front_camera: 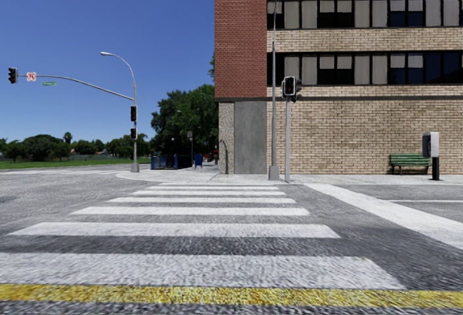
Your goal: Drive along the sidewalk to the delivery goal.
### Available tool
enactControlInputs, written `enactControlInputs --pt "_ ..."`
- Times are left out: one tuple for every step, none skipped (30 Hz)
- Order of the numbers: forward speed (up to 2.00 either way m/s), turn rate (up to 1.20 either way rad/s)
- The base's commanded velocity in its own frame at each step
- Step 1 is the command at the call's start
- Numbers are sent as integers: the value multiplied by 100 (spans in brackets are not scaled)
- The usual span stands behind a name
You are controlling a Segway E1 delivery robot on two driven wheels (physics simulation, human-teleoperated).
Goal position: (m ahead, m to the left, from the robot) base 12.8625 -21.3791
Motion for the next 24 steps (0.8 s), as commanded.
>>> enactControlInputs --pt "200 -21" --pt "200 -21" --pt "200 -16" --pt "200 0" --pt "200 0" --pt "200 0" --pt "200 0" --pt "200 0" --pt "200 0" --pt "200 0" --pt "200 0" --pt "200 0" --pt "200 0" --pt "200 0" --pt "200 0" --pt "200 0" --pt "200 0" --pt "200 0" --pt "200 0" --pt "200 0" --pt "200 0" --pt "200 0" --pt "200 0" --pt "200 0"
